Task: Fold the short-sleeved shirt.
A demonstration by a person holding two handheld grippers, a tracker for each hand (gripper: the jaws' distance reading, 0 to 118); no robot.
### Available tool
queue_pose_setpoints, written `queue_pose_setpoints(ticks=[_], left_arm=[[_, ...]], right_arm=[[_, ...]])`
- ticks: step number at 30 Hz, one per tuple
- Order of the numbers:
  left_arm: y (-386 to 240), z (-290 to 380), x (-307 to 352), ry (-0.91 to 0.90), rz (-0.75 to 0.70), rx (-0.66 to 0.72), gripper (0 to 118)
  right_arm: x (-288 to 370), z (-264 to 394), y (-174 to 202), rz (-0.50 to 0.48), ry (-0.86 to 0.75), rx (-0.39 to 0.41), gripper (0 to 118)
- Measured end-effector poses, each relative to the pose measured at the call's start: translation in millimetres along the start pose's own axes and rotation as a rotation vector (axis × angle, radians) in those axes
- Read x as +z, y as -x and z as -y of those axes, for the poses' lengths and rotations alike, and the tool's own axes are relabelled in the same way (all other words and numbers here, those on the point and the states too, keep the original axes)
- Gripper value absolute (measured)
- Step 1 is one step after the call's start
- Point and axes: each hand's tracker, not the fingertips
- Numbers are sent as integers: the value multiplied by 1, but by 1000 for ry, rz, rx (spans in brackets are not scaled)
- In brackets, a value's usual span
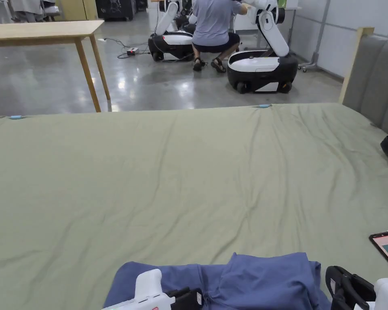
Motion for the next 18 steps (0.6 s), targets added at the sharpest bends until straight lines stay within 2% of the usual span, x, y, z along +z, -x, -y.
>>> queue_pose_setpoints(ticks=[4,7,10,11,12,13,14,16,18], left_arm=[[-7,-10,58,-94,-82,-96,22],[12,-19,91,-119,-102,-19,22],[37,-20,121,-191,-147,-19,25],[45,-20,130,-209,-172,-7,42],[59,-20,140,-224,-180,29,87],[77,-18,146,-231,-149,95,111],[91,-15,150,-232,-140,167,118],[122,-10,153,-212,-86,346,118],[151,0,142,-169,33,462,118]], right_arm=[[-11,-3,8,-30,3,-8,6],[-26,-2,19,-74,21,-49,6],[-33,-2,32,-119,30,-85,6],[-33,-2,34,-127,32,-93,6],[-32,-2,37,-131,34,-96,6],[-32,-1,40,-134,36,-90,6],[-31,0,42,-137,38,-81,6],[-32,4,46,-131,50,-29,6],[-33,6,48,-138,60,-21,6]])
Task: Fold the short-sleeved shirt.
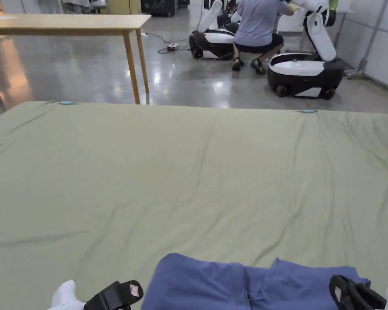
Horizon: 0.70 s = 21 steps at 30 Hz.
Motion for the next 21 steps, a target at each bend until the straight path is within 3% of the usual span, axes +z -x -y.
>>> queue_pose_setpoints(ticks=[3,6,9,10,11,12,14,15,17,18,21], left_arm=[[10,0,-15,-9,220,108,118],[7,3,-53,150,419,286,118],[-17,12,-72,117,306,134,113],[-23,16,-75,107,293,137,100],[-25,18,-78,103,290,154,67],[-23,21,-80,111,292,187,10],[-14,29,-89,85,160,283,10],[-7,30,-86,58,166,307,10],[-20,28,-74,19,185,224,10],[-34,24,-64,-14,93,117,10],[-54,6,-38,-143,28,-69,10]], right_arm=[[-2,-2,0,-10,13,-49,6],[-4,-6,-6,-27,17,-136,6],[-1,-8,-7,-2,12,-126,6],[2,-8,-9,2,8,-126,6],[3,-9,-11,5,7,-128,6],[5,-9,-13,9,5,-131,6],[5,-9,-16,22,12,-133,6],[5,-9,-17,27,19,-136,6],[8,-10,-19,27,24,-143,6],[10,-12,-18,25,21,-145,6],[10,-14,-18,27,15,-123,6]])
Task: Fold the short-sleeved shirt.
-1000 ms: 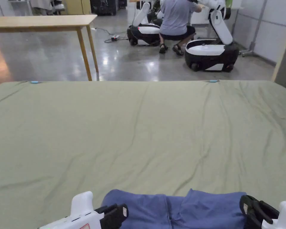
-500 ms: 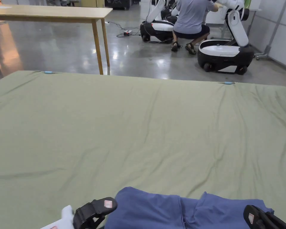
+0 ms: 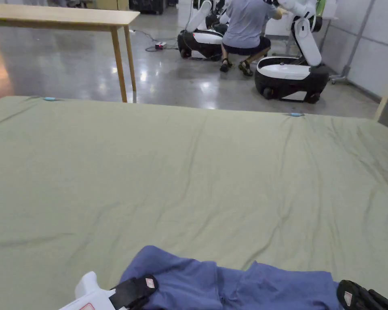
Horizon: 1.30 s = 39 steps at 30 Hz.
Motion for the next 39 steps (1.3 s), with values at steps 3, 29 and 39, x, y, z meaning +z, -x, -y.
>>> queue_pose_setpoints(ticks=[3,29,39], left_arm=[[-13,-36,20,-23,-107,-143,10],[-167,69,-59,125,-56,-760,109],[-128,97,-140,457,58,-385,14]], right_arm=[[-1,0,-2,-16,-9,-11,6],[15,15,-13,-44,14,-13,6],[9,14,-6,-59,69,8,6]])
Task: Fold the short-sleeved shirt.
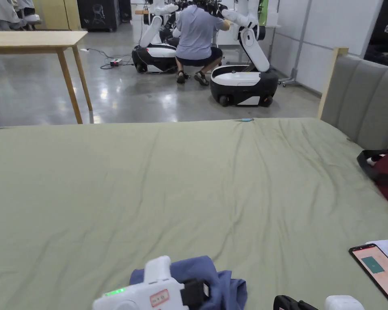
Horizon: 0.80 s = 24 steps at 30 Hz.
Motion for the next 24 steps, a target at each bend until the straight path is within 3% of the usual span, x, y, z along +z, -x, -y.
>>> queue_pose_setpoints(ticks=[3,8,12,16,17,19,20,21,24], left_arm=[[-8,25,-15,34,-55,-95,14],[-3,25,28,-41,-74,-83,14],[16,12,87,-142,-185,-138,14],[55,1,125,-197,-231,-76,15],[66,0,129,-189,-229,-35,21],[85,1,130,-164,-199,45,77],[95,3,125,-143,-164,84,102],[101,6,122,-142,-105,122,107],[122,11,98,-73,126,300,107]], right_arm=[[-4,-10,1,-9,8,6,6],[-45,-22,24,-111,74,5,6],[-97,-8,42,-247,120,-93,6],[-149,17,34,-374,187,-296,6],[-157,25,26,-334,196,-321,6],[-164,35,12,-213,215,-312,6],[-164,39,2,-219,213,-338,6],[-162,40,-6,-242,206,-364,6],[-152,36,-12,-209,180,-346,6]])
